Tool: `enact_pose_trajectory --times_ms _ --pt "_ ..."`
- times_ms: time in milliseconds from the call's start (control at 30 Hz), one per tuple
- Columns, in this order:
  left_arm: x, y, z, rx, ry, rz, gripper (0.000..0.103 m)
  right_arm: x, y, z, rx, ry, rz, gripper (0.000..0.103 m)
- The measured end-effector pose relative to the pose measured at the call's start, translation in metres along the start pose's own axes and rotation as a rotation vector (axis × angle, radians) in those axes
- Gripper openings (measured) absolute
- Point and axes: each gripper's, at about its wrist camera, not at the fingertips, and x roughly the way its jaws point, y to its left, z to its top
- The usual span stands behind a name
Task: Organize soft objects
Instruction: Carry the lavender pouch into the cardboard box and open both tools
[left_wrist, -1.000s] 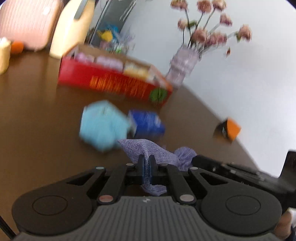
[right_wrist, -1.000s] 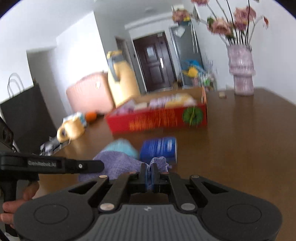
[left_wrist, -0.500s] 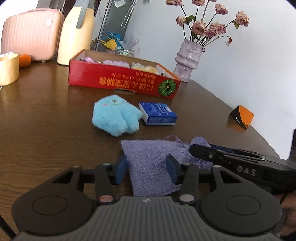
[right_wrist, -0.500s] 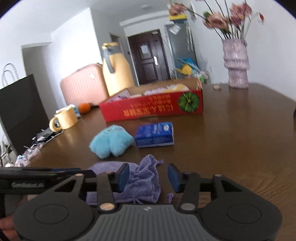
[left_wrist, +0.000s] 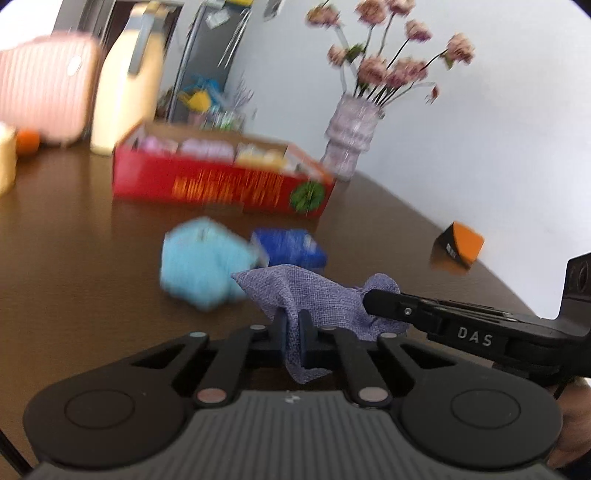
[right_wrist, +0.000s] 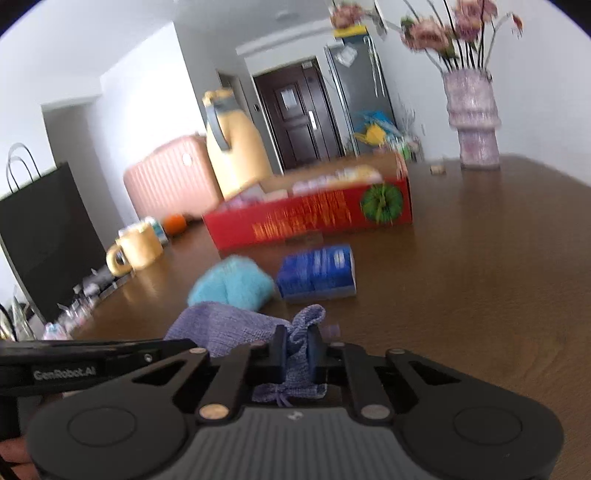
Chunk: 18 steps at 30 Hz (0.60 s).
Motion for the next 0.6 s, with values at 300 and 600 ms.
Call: enact_pose_trajectory --times_ms 300,600 --pt "0.09 0.021 0.145 0.075 -0.046 0.027 0.007 0.039 0.003 0.128 -0.128 -0.16 -0.03 0.01" --pt "0.242 0.085 0.202 0.001 0.231 0.156 0.007 0.217 -0.042 0.232 -0.018 0.176 -0.118 0.01"
